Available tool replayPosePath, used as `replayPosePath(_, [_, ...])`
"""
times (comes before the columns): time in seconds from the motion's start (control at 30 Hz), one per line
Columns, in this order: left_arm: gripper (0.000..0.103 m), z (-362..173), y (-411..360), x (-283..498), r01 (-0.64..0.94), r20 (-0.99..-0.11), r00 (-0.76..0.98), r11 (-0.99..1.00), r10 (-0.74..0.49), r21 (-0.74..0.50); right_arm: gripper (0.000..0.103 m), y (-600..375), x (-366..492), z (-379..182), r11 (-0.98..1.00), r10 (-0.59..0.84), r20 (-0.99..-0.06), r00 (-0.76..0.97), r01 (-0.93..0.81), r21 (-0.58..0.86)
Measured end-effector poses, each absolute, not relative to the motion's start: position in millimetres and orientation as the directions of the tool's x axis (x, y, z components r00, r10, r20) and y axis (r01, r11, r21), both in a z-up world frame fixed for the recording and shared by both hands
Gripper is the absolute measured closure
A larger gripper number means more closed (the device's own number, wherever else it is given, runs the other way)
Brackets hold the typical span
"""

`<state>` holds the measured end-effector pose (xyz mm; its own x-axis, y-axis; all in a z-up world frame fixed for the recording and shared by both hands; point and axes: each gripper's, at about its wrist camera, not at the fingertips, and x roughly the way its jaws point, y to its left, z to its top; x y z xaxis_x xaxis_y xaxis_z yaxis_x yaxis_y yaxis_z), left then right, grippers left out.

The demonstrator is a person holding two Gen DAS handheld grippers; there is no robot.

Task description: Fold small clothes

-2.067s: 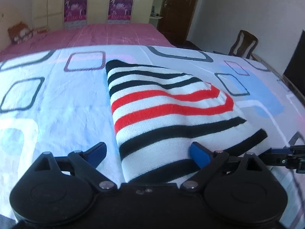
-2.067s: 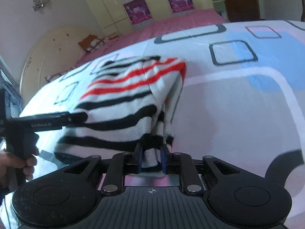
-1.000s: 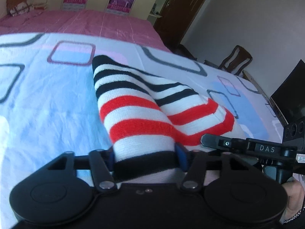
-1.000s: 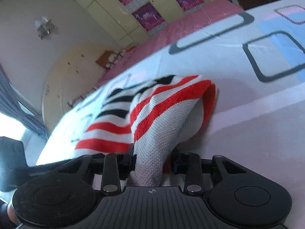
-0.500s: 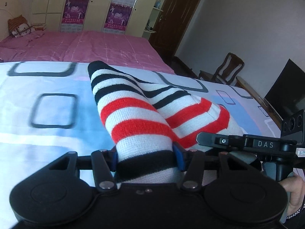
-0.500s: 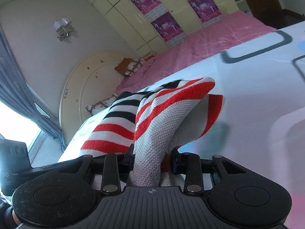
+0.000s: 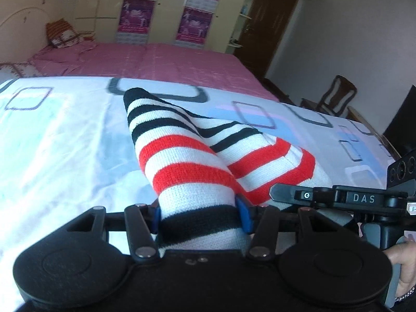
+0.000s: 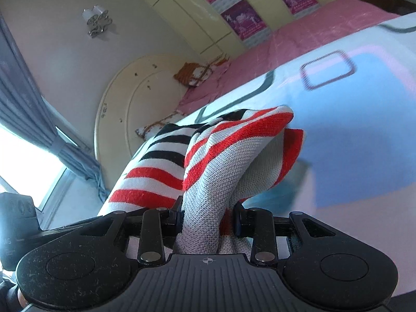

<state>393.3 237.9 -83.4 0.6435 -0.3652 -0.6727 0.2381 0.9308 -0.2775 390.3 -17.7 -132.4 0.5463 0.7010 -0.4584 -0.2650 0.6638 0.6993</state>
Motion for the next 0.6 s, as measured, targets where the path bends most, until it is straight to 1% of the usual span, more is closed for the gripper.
replayPosePath(0.13, [0.050,-99.9,257.6,397.5,0.229,-0.682,0.645,0.939,-0.344,-0.257,0.068,1.4,397.0,-147.4,0.678,0.697,-0.483,0.530,-0.270,0.684])
replayPosePath(0.2, [0.047,-112.2,265.4,399.6,0.217,-0.692,0.640,0.943,-0.332,-0.252,0.068,9.0,401.8,-157.2,0.689,0.690,-0.503,0.520,-0.261,0.676])
replayPosePath(0.23, [0.044,-118.1,268.9,399.9,0.209,-0.691,0.642,0.943,-0.331,-0.258,0.068,11.5,402.8,-160.5,0.695,0.683,-0.509,0.524,-0.253,0.672])
replayPosePath(0.3, [0.031,-123.7,278.4,397.7,0.212,-0.682,0.654,0.944,-0.328,-0.251,0.068,8.2,404.3,-166.8,0.693,0.684,-0.513,0.519,-0.240,0.680])
replayPosePath(0.37, [0.021,-124.9,280.0,393.8,0.215,-0.677,0.671,0.953,-0.302,-0.212,0.067,3.6,405.9,-167.9,0.694,0.684,-0.522,0.510,-0.237,0.679])
replayPosePath(0.43, [0.021,-125.7,286.0,394.3,0.214,-0.678,0.668,0.952,-0.306,-0.219,0.062,5.9,407.0,-164.7,0.707,0.672,-0.535,0.512,-0.231,0.668])
replayPosePath(0.5, [0.021,-123.3,289.4,395.7,0.209,-0.682,0.661,0.950,-0.313,-0.233,0.060,3.9,408.1,-161.4,0.716,0.661,-0.542,0.519,-0.220,0.663])
replayPosePath(0.57, [0.021,-120.4,291.0,392.2,0.217,-0.679,0.669,0.953,-0.302,-0.211,0.060,0.9,407.5,-159.6,0.715,0.660,-0.544,0.518,-0.212,0.666])
replayPosePath(0.6, [0.024,-116.8,289.3,389.0,0.224,-0.673,0.680,0.956,-0.292,-0.188,0.060,-0.7,408.5,-159.0,0.716,0.659,-0.547,0.517,-0.208,0.666])
